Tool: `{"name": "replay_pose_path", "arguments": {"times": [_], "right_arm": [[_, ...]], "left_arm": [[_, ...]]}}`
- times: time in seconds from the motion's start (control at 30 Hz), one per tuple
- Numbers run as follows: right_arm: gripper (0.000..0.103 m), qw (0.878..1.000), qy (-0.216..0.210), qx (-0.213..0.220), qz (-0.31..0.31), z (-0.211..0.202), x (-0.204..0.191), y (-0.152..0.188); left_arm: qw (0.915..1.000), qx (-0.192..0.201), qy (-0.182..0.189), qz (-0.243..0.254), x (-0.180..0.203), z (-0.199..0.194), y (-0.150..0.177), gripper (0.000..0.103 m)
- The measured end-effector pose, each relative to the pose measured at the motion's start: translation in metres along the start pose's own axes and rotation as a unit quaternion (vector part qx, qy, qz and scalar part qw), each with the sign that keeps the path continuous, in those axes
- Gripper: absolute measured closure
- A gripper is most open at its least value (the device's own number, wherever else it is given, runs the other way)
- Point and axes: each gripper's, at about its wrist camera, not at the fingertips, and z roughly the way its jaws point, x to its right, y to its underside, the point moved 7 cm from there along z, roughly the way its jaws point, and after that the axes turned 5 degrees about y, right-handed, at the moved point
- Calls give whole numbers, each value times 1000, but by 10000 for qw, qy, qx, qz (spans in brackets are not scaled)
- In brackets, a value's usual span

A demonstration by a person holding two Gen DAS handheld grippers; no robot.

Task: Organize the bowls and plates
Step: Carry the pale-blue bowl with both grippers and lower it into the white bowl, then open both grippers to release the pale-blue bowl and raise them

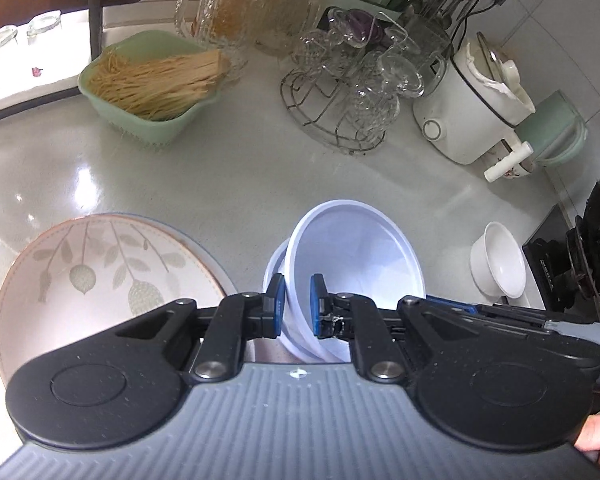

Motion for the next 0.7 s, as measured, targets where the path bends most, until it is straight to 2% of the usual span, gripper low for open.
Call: {"name": "replay_pose_path", "arguments": {"times": [0.07,0.1,0.17,0.2,0.4,0.43,0.47,0.5,0.53,0.57,0.7], "right_arm": [[86,10000,36,-11,26,1,-1,0],[86,10000,66,-31,36,1,-1,0],[86,9999,99,-14,28,0,-2,-1],[86,9999,120,15,12,0,-3,-2],[84,9994,227,249,-7,-12,-5,-9],[75,9993,250,294,-10,-15,-6,-10],[57,9991,252,352,-10,-18,-7,-12],[47,9988,258,424,6,-22,-7,-14],[29,9983,273,509,29,-25,-7,-15],[23,9978,291,600,43,-29,-7,-17],[23,9965,423,715,82,-35,-8,-20]], "left_arm": [[10000,-21,15,-68,-3,1,1,89],[9999,-29,-8,-96,-4,1,1,85],[9998,-48,-114,-135,-7,1,1,57],[9998,5,-153,-123,-8,-2,-1,53],[9997,199,-134,8,-8,-19,-10,53],[9997,221,-133,26,-7,-22,-11,53],[9996,242,-124,42,-7,-25,-13,53],[9996,260,-109,61,-6,-29,-14,53],[9995,278,-99,84,-5,-32,-16,53],[9994,303,-93,120,-4,-36,-17,53],[9989,406,-35,223,-2,-51,-22,53]]}}
